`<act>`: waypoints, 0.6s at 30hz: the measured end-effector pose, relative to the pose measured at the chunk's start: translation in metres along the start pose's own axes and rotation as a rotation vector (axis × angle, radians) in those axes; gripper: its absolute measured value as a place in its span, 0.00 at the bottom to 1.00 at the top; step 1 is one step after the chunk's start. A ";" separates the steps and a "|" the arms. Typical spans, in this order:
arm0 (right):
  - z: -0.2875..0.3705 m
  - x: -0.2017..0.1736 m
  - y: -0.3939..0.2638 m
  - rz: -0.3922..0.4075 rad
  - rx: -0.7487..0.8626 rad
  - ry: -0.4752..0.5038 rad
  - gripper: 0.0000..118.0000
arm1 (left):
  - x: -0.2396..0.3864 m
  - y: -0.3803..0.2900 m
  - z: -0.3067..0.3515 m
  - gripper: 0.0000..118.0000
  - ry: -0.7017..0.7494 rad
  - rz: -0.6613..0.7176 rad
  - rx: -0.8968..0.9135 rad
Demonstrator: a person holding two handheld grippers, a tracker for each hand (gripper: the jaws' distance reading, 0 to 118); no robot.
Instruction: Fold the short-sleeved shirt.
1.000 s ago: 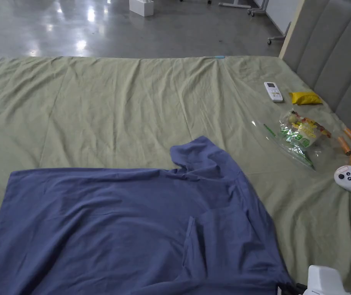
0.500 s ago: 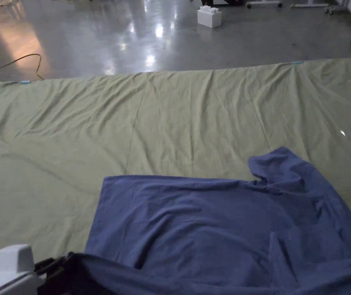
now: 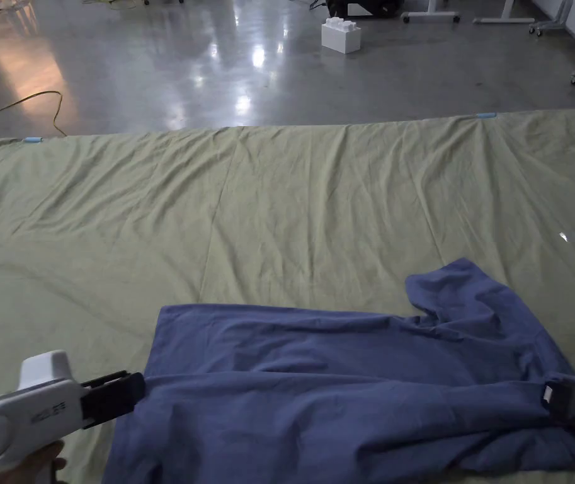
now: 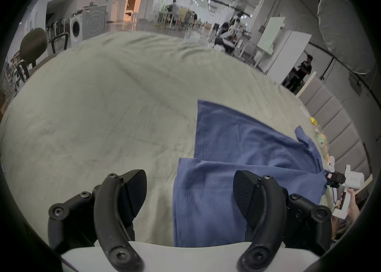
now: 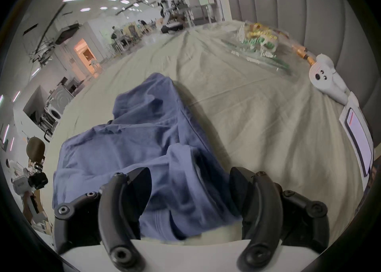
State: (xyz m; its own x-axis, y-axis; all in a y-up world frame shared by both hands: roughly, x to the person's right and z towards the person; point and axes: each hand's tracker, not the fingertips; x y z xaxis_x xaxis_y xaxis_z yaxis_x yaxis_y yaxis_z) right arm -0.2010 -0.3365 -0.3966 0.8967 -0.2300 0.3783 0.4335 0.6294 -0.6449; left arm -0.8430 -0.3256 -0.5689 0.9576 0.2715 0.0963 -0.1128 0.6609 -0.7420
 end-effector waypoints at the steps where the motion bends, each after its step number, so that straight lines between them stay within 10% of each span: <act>1: 0.014 0.006 -0.006 0.005 0.030 0.011 0.69 | 0.001 0.000 0.016 0.74 0.014 -0.025 0.044; 14: 0.213 -0.061 -0.082 0.211 0.512 0.115 0.69 | 0.098 -0.080 0.252 0.72 0.171 -0.323 0.631; 16: 0.231 -0.076 -0.090 0.247 0.581 0.137 0.66 | 0.115 -0.092 0.267 0.65 0.181 -0.345 0.647; 18: 0.241 -0.086 -0.095 0.270 0.608 0.145 0.44 | 0.126 -0.098 0.278 0.37 0.116 -0.373 0.645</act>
State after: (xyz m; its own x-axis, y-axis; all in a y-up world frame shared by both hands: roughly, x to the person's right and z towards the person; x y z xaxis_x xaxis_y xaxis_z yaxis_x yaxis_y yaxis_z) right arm -0.3413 -0.1978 -0.2079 0.9877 -0.0767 0.1362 0.1032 0.9744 -0.1999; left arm -0.7851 -0.1623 -0.2997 0.9804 -0.1023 0.1682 0.1257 0.9828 -0.1351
